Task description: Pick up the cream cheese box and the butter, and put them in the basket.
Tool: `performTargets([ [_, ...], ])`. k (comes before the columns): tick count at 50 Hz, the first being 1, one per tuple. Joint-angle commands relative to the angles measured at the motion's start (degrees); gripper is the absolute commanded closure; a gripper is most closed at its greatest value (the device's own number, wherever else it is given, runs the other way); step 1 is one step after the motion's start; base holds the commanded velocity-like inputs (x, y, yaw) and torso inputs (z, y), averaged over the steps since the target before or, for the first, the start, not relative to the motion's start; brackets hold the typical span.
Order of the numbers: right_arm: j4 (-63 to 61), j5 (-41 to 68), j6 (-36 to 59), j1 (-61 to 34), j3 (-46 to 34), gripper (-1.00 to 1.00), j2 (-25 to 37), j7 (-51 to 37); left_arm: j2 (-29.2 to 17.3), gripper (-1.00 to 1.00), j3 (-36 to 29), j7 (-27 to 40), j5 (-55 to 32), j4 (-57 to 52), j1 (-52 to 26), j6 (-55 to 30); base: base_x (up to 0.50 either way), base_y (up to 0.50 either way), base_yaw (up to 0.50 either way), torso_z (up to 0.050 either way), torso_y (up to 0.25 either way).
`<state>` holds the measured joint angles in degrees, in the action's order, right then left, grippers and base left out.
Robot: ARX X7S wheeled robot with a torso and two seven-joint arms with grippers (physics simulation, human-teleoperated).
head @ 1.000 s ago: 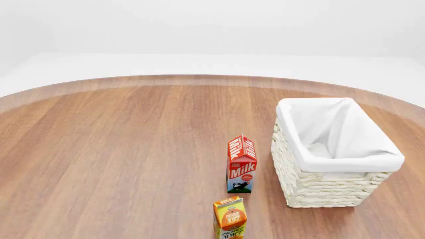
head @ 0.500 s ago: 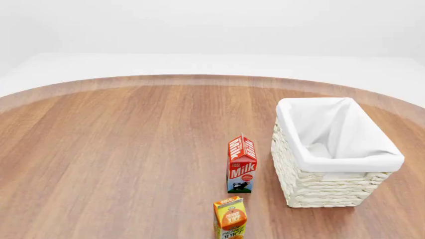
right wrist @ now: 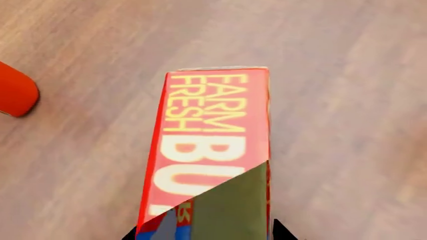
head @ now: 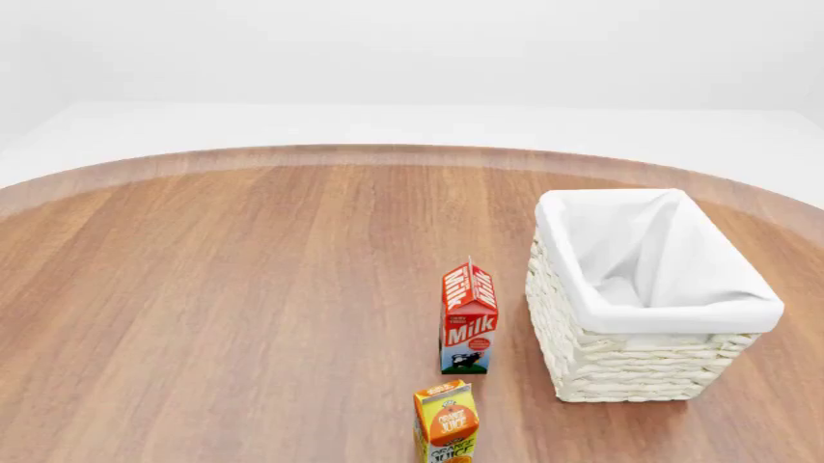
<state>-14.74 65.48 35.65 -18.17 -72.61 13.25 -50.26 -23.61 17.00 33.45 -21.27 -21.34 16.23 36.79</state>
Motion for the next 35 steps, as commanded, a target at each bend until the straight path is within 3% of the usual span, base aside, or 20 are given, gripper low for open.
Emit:
performTargets([
  [1,0.08,-2.68,-0.02,-0.49,0.06,1.00,-1.07,1.92,1.13,-1.00,1.19,-1.87,0.76,-0.05,0.16,0.58,0.00,0.00,0.00,0.000,0.000],
  [17,-1.03,-4.47,0.73,-1.33,-1.22,1.00,-1.04,0.52,1.16,-1.00,1.29,-2.02,0.49,0.20,0.09,0.61,0.00,0.00,0.00,0.000,0.000],
  [35,-24.44,-6.60,3.32,-8.15,2.41,1.00,2.20,-13.81,1.22,-1.00,1.21,-2.03,0.66,-0.05,0.10,0.18,0.00,0.00,0.00,0.000,0.001],
])
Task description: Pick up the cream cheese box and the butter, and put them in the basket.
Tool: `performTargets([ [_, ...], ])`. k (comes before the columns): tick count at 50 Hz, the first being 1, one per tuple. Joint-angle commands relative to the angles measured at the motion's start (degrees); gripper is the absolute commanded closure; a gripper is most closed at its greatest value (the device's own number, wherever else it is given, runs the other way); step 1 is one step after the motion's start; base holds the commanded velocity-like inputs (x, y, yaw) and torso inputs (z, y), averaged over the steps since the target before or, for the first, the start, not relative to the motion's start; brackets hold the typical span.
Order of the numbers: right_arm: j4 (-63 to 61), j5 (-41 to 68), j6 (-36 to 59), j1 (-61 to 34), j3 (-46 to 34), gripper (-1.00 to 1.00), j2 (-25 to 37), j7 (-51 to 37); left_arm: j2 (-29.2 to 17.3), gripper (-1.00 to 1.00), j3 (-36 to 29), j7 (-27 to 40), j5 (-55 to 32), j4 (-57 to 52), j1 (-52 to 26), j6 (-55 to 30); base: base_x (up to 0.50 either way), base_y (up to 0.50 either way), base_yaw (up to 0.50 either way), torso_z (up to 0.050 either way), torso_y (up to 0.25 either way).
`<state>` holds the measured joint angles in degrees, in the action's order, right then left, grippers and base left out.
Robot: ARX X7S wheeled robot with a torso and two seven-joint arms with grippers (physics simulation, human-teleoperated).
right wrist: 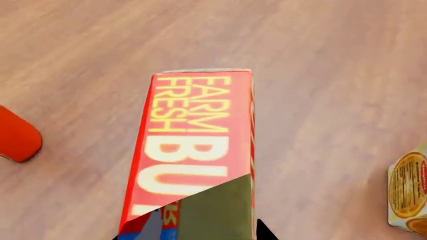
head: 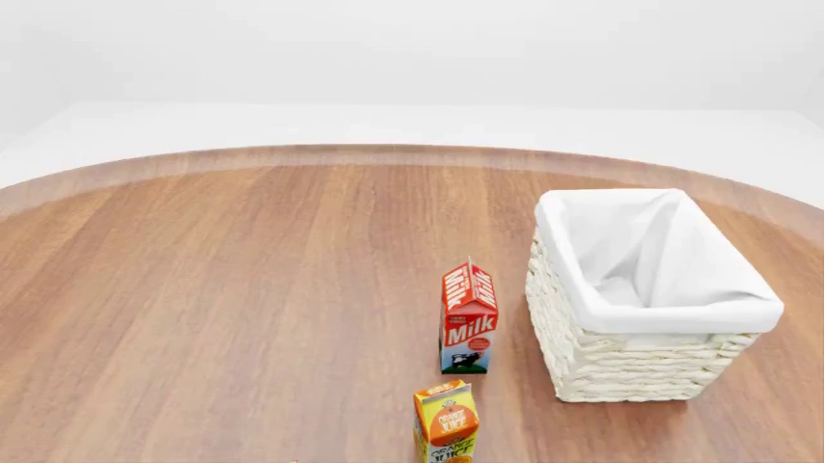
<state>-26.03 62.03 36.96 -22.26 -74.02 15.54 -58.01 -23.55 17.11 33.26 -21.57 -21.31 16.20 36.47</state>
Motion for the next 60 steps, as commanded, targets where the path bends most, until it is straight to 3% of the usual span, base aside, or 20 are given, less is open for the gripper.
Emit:
performTargets([
  [1,-14.23,-2.94,2.27,-4.50,4.18,1.00,-0.01,-6.89,1.14,-1.00,1.12,-1.84,0.92,-0.08,0.14,0.49,0.00,0.00,0.00,0.000,0.000],
  [9,-26.13,3.81,5.45,-10.00,9.18,1.00,1.22,-17.41,1.21,-1.00,1.17,-1.89,0.99,-0.19,0.25,0.50,0.00,0.00,0.00,0.000,0.000],
  [21,-33.90,14.20,2.59,-18.56,16.61,1.00,6.75,-26.32,1.29,-1.00,0.91,-2.04,1.37,-0.21,0.07,0.37,0.00,0.00,0.00,0.000,0.001],
  [28,-33.96,11.14,-20.53,-38.08,-2.93,1.00,19.39,-31.55,1.35,-1.00,0.68,-2.17,1.66,-0.14,-0.07,0.32,0.00,0.00,0.00,0.000,0.001],
  [34,-33.96,9.35,-31.34,-49.88,-13.61,1.00,28.20,-31.95,1.40,-1.00,0.51,-2.24,1.85,-0.04,-0.21,0.23,0.00,0.00,0.00,0.002,0.000],
  [46,-33.95,8.75,-43.41,-70.06,-32.84,1.00,39.60,-31.93,1.49,-1.00,0.46,-2.34,2.03,0.04,-0.18,0.23,0.00,0.00,0.00,0.000,0.001],
  [53,-33.94,8.20,-49.30,-85.77,-49.00,1.00,46.08,-31.40,1.57,-1.00,0.36,-2.44,2.22,0.13,-0.13,0.25,0.00,0.00,0.00,0.000,0.001],
  [60,-32.91,11.22,-47.83,-91.81,-52.83,1.00,52.59,-26.59,1.50,-1.00,0.44,-2.46,2.12,0.19,-0.04,0.10,0.00,0.00,0.00,0.001,0.000],
])
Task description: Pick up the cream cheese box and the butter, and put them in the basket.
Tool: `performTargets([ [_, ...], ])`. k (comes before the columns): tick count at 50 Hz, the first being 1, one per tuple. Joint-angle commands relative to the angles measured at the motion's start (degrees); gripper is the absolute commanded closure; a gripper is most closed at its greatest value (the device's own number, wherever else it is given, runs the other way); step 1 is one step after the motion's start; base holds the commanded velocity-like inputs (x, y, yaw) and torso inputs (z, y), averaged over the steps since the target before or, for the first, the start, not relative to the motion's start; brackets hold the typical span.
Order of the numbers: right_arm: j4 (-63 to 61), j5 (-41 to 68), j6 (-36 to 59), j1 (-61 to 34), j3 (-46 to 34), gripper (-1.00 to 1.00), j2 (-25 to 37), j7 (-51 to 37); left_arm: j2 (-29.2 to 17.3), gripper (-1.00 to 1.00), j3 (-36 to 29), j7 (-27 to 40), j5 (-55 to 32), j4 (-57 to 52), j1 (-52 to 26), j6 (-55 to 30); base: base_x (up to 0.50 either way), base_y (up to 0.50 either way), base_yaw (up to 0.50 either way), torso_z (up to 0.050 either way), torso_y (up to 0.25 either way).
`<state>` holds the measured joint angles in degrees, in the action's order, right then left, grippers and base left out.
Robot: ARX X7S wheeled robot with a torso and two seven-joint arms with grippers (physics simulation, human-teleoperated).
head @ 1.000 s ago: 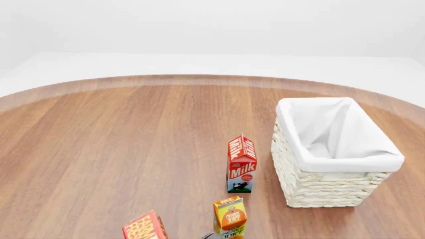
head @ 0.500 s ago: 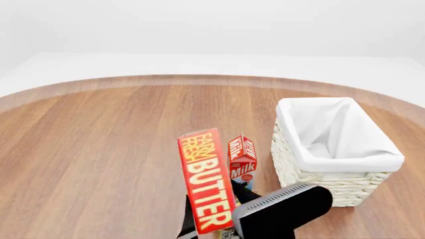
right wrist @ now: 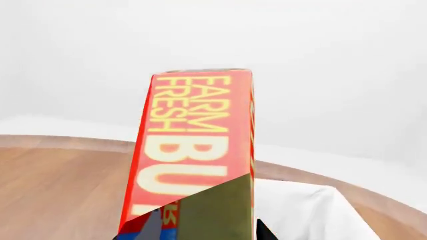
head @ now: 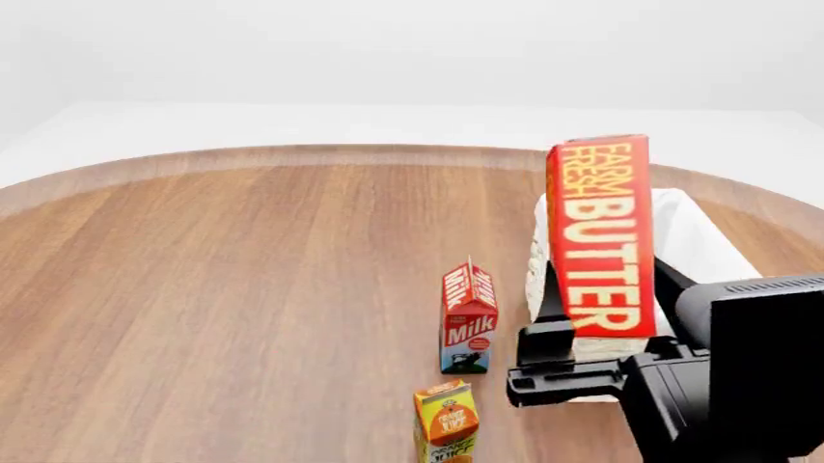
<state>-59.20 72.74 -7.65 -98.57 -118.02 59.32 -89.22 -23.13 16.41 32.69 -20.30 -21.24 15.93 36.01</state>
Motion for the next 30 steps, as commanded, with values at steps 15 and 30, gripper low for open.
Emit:
performTargets([
  [15,9.57,12.38,8.56,-25.26,-8.51,1.00,16.83,18.28,1.11,-1.00,1.17,-1.88,0.94,0.07,0.36,0.26,0.00,0.00,0.00,0.000,0.001],
  [30,19.23,23.29,23.78,-34.37,-2.05,1.00,13.90,32.48,1.12,-1.00,1.54,-1.70,1.13,-0.39,0.79,-0.05,0.00,0.00,0.00,0.001,0.001],
])
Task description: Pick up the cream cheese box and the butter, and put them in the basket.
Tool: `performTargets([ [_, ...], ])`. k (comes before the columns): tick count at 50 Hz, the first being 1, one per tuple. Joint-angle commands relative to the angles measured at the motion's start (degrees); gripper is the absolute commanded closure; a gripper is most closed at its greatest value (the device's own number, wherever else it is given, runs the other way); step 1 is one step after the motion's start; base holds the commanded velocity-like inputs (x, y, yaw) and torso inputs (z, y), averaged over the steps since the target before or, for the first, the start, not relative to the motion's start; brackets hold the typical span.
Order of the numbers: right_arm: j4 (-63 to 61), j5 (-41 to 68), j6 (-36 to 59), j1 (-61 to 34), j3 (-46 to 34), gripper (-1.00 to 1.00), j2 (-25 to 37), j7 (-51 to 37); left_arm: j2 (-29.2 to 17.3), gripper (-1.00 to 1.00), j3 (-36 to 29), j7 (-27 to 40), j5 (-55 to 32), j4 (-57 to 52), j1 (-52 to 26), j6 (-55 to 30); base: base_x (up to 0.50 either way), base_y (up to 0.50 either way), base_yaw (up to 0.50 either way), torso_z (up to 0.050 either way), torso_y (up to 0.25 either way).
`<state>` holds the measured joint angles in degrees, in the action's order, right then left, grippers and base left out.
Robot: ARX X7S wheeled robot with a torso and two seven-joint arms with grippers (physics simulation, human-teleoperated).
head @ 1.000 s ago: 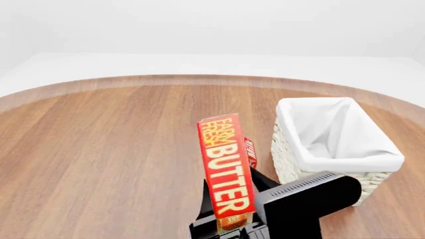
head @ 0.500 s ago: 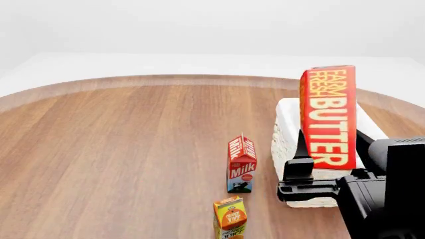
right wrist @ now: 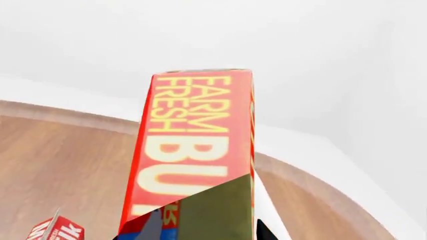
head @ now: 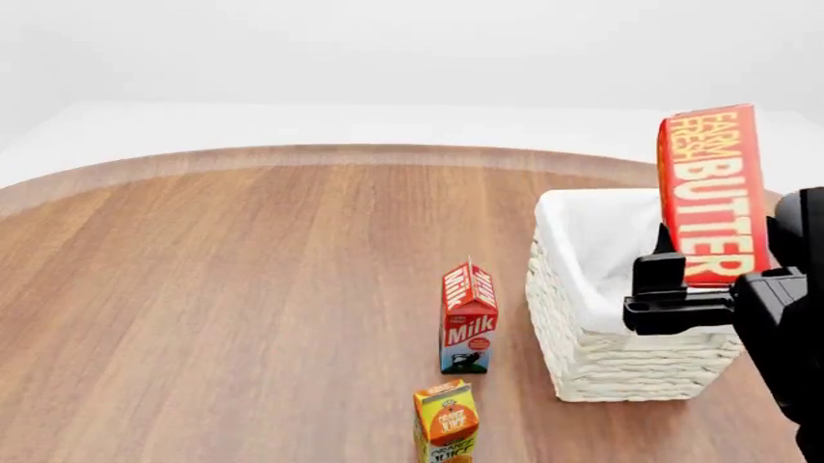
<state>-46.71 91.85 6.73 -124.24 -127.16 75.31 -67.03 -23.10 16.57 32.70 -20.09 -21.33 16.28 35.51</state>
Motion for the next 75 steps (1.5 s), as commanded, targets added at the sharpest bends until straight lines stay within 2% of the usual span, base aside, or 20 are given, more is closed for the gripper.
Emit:
performTargets([
  [1,8.60,4.86,11.47,-9.49,7.86,1.00,-2.87,11.63,1.04,-1.00,1.50,-1.63,0.89,-0.42,0.48,0.35,0.00,0.00,0.00,0.000,0.000],
  [13,20.19,10.63,17.82,-8.43,13.79,1.00,-5.16,24.50,0.97,-1.00,1.65,-1.54,0.94,-0.68,0.63,0.03,0.00,0.00,0.00,0.001,0.001],
  [24,30.82,9.72,19.86,-5.97,14.83,1.00,-7.91,28.49,0.94,-1.00,1.43,-1.61,1.37,-0.81,0.64,-0.38,0.00,0.00,0.00,0.000,0.002],
  [41,50.67,16.51,7.25,9.27,16.93,1.00,-21.70,35.75,1.02,-1.00,1.31,-1.75,1.45,-0.20,0.30,-0.34,0.00,0.00,0.00,0.001,0.001],
  [58,59.19,18.68,3.82,17.44,16.28,1.00,-24.82,37.00,1.00,-1.00,0.94,-1.98,1.46,0.22,0.01,-0.49,0.00,0.00,0.00,0.001,0.001],
  [70,60.90,17.64,4.01,19.53,15.28,1.00,-26.03,37.11,0.98,-1.00,1.12,-1.90,1.21,0.12,0.18,-0.68,0.00,0.00,0.00,0.000,0.002],
  [75,62.19,16.60,5.49,19.91,14.42,1.00,-27.19,39.66,1.03,-1.00,1.03,-1.89,1.35,0.04,0.22,-0.79,0.00,0.00,0.00,0.000,0.002],
])
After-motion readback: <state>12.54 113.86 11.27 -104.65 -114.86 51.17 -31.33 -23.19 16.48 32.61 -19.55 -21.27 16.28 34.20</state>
